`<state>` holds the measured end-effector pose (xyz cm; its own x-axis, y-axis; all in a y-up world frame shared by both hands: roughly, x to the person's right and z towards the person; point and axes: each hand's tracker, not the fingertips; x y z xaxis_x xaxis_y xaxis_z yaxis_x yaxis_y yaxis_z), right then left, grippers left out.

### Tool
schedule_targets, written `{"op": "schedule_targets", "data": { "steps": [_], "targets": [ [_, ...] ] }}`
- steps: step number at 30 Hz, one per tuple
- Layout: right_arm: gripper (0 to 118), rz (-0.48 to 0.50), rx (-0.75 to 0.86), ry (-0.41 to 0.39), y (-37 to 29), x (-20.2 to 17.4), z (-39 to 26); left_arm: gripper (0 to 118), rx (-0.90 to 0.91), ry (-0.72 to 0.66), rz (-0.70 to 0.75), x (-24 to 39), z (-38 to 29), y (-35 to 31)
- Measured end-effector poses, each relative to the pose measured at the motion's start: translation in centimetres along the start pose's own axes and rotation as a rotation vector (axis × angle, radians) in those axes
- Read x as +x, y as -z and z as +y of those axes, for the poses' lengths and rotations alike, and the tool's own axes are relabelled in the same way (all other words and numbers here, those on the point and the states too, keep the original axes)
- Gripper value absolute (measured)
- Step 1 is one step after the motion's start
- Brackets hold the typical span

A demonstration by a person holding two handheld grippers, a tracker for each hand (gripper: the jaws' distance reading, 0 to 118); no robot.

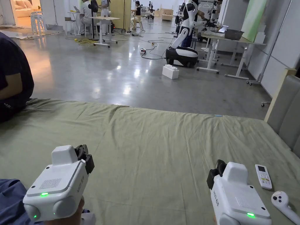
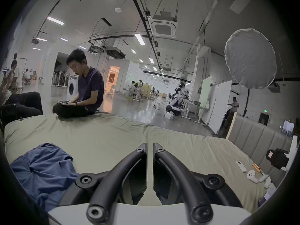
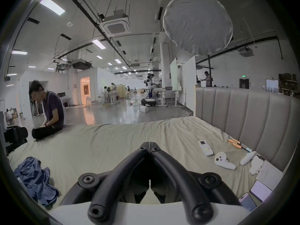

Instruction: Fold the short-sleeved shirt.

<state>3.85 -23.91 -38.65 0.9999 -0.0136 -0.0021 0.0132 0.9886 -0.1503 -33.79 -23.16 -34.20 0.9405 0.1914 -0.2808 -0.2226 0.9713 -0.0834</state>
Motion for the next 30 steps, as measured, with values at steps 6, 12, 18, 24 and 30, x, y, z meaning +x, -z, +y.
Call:
{"op": "schedule_targets", "data": {
  "steps": [6,12,18,24,30],
  "targets": [
    [1,0.0,0.009,-0.001,-0.7,-0.4,0.8,6,0.012,0.084,-0.027,0.8,0.3,-0.6],
    [1,0.022,0.004,-0.026,-0.7,-1.4,0.7,6,-0.029,0.153,-0.04,1.1,0.3,-0.8],
    [1,0.052,-0.014,-0.044,-0.9,-2.4,0.1,6,-0.126,0.177,-0.035,-1.7,0.5,-1.8],
    [1,0.071,-0.034,-0.049,-0.6,-3.2,-0.6,6,-0.272,0.113,0.019,-7.9,0.6,-3.5],
    [1,0.09,-0.055,-0.066,-0.4,-3.9,-1.2,10,-0.48,0.082,0.088,-15.9,0.4,-4.7]
  ]
}}
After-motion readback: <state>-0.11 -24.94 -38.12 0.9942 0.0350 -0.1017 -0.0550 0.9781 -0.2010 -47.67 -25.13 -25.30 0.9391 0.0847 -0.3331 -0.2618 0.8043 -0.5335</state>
